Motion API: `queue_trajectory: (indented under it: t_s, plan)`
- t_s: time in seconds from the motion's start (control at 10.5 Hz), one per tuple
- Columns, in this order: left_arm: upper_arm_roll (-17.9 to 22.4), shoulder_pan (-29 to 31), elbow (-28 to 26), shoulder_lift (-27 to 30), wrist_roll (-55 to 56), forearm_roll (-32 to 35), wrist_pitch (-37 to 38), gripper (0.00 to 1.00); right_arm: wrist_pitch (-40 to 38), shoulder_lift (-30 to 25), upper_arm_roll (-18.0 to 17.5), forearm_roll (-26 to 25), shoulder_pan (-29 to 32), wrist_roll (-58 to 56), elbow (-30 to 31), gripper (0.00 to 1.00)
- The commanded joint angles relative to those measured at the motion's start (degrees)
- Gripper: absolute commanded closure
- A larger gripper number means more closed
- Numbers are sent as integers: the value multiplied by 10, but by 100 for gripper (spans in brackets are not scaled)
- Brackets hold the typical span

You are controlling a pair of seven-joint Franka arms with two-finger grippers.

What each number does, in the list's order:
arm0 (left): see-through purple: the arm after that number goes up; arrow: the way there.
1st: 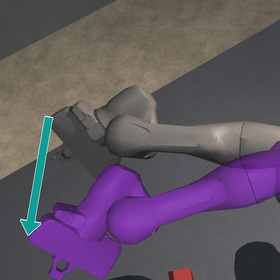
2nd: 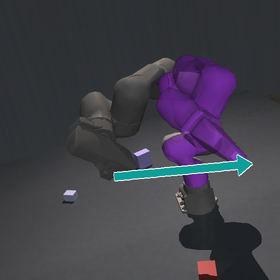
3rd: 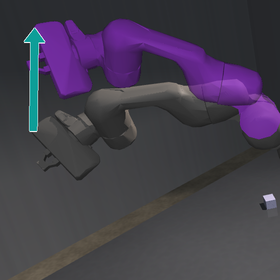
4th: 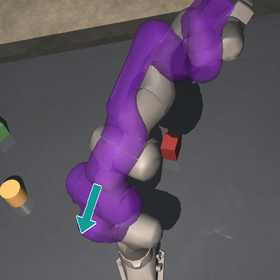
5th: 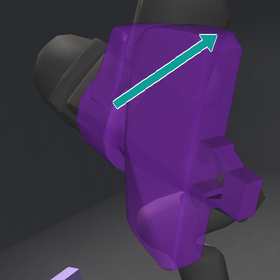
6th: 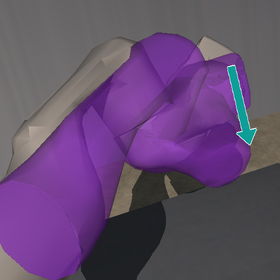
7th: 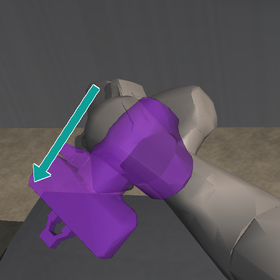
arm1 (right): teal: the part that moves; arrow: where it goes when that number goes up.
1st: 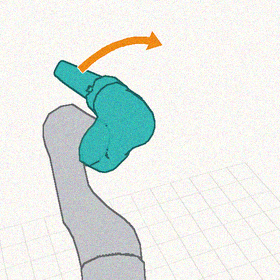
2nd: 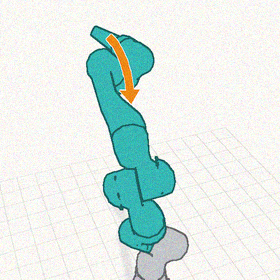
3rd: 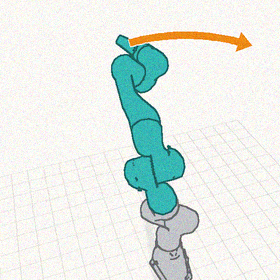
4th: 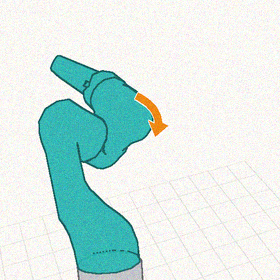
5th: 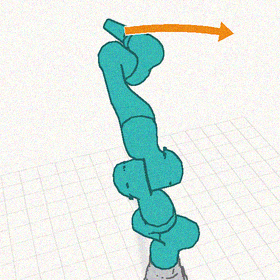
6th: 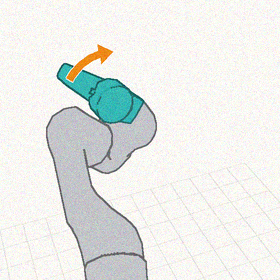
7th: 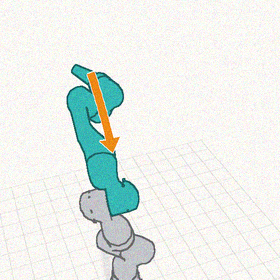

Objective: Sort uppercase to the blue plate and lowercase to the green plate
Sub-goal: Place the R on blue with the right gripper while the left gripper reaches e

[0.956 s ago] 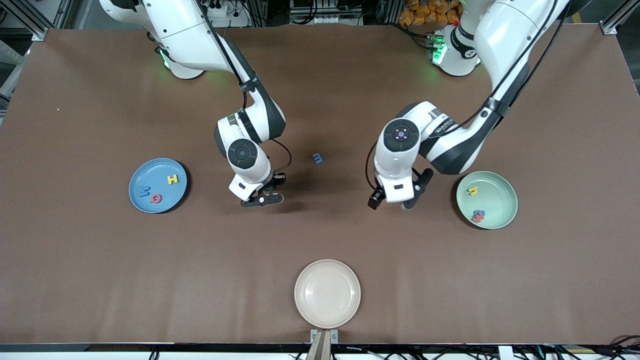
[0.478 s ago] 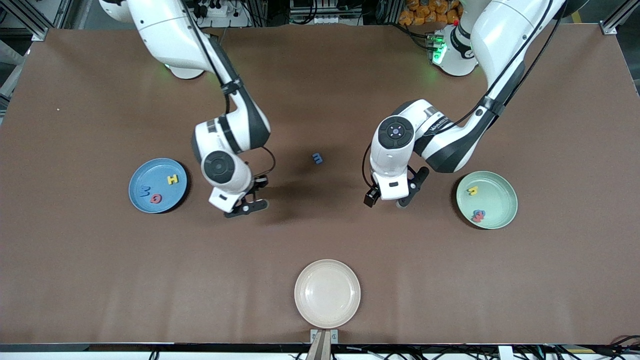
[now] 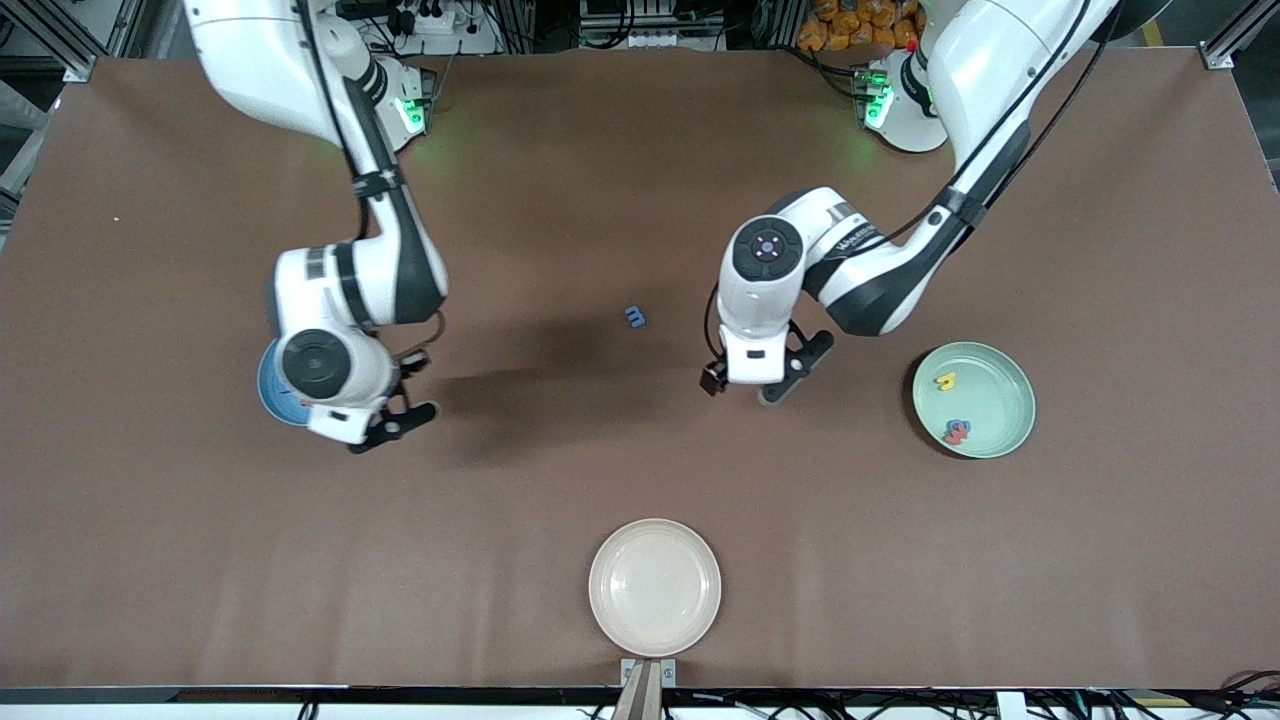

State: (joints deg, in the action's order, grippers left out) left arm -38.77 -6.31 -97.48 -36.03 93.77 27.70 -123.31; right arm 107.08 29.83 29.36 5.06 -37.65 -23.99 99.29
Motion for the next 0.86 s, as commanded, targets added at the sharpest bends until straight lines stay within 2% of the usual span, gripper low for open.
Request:
queue_trajectory:
  t_s: [0.0,0.1,0.29,0.38,0.48,0.57,0.76]
  plan:
    - [-4,-39,5,-25,-52,6,-6,0,-7,-14,22,-32,27,-99,30,80]
    - [-4,-57,4,-37,-80,6,-18,0,-6,-11,38,-33,30,-131,48,81]
    - [-4,-84,5,-61,-97,7,-49,0,39,-5,39,-35,47,-166,84,78]
    - [-3,-98,5,-74,-97,9,-57,0,51,-4,39,-35,50,-166,92,57]
    - [-2,-106,7,-90,-99,11,-66,0,53,0,39,-35,52,-166,100,18]
    - [-1,-110,16,-105,-110,11,-77,0,56,1,39,-34,57,-160,110,0]
    - [3,-132,42,-133,-114,9,-79,0,52,1,39,-28,56,-158,110,0]
